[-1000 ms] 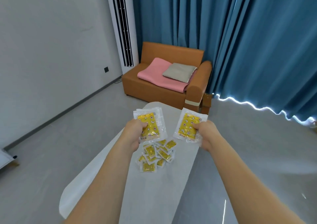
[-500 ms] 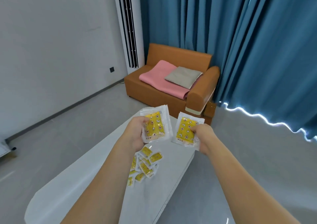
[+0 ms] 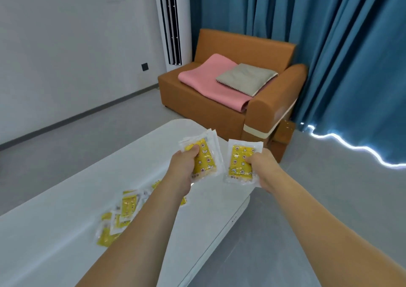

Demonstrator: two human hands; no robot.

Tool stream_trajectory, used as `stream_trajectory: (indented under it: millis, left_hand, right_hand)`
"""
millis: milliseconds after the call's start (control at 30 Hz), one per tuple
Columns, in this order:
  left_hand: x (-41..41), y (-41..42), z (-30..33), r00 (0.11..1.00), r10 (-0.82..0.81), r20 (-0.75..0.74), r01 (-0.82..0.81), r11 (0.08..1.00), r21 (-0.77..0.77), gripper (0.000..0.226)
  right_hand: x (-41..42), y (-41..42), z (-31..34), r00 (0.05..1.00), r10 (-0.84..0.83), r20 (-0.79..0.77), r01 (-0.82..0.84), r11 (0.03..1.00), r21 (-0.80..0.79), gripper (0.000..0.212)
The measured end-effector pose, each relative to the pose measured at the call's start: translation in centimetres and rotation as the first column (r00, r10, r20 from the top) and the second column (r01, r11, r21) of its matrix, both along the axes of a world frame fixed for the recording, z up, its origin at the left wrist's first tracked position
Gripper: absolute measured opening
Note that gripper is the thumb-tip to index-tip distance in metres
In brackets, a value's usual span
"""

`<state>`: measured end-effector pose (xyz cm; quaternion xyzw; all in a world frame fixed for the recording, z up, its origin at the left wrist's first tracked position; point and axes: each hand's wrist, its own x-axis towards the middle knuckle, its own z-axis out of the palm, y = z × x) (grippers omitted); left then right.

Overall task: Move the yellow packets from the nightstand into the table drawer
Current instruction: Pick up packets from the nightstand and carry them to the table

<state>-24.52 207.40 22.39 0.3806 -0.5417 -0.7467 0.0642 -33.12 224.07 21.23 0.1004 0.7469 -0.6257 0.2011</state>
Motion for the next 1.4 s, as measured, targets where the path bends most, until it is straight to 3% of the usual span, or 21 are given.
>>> stream_trajectory:
  millis: [133,300,433,533,633,700,800,833,900,1067,1200,1300,1400]
  left_hand:
    - [-3.4,1.0,-14.2,0.997,0.062,0.054,-0.062,0.998,-0.013,0.038]
    - [-8.0,1.9,-28.5,0.998,0.058,0.0,-0.057,0.996,-0.071,0.044]
    - [-11.8,1.9,-34.7,0.997,0.077,-0.015,-0.078,0.987,-0.143,0.036]
    - [-14.2,1.6,-36.0,0.993,0.113,0.018,-0.102,0.948,-0.301,0.028]
    - [-16.4,1.7,-36.6,0.991,0.122,0.046,-0.082,0.856,-0.511,0.025]
    - [-17.1,2.4,-37.2,0.983,0.154,0.097,-0.044,0.718,-0.695,0.028]
    - [-17.4,3.7,-38.8,0.977,0.2,0.075,-0.013,0.408,-0.913,0.033]
    - [-17.5,3.8,-39.2,0.976,0.205,0.075,0.004,0.326,-0.945,0.037]
    - [-17.9,3.4,-39.6,0.959,0.256,0.121,0.054,0.254,-0.966,0.046]
    - [-18.5,3.0,-39.9,0.942,0.257,0.216,0.161,0.221,-0.962,0.041]
    - [-17.8,3.0,-39.5,0.968,0.236,0.088,0.003,0.337,-0.942,0.056]
    - [-15.1,4.5,-39.0,0.979,0.191,-0.07,-0.145,0.413,-0.899,0.057]
    - [-9.6,6.8,-38.5,0.992,-0.053,-0.115,-0.09,0.337,-0.937,0.056]
  right_hand:
    - [-4.0,0.6,-14.0,0.999,0.034,0.005,-0.034,0.999,0.017,0.031]
    - [-8.2,1.7,-27.2,0.994,0.058,-0.098,-0.059,0.998,-0.011,0.009]
    - [-12.5,1.6,-33.1,0.976,0.103,-0.193,-0.109,0.994,-0.022,0.027]
    - [-15.6,1.0,-34.4,0.936,0.168,-0.309,-0.152,0.986,0.075,0.038]
    - [-17.3,-0.1,-35.1,0.865,0.336,-0.374,-0.216,0.92,0.326,0.034]
    - [-17.6,-1.0,-36.3,0.809,0.422,-0.41,-0.171,0.836,0.522,0.037]
    - [-17.3,-2.2,-38.3,0.699,0.534,-0.476,0.037,0.637,0.77,0.058]
    - [-17.4,-2.3,-38.8,0.682,0.546,-0.487,0.078,0.608,0.79,0.061]
    - [-17.9,-2.3,-39.1,0.68,0.533,-0.504,0.088,0.622,0.778,0.065]
    - [-18.3,-1.9,-38.9,0.694,0.495,-0.522,0.049,0.692,0.721,0.062]
    - [-17.6,-1.3,-38.5,0.672,0.393,-0.627,0.076,0.807,0.586,0.057]
    - [-15.8,0.1,-39.0,0.531,0.262,-0.806,0.177,0.896,0.407,0.05]
    - [-11.8,1.6,-40.9,0.37,0.288,-0.884,0.141,0.922,0.359,0.048]
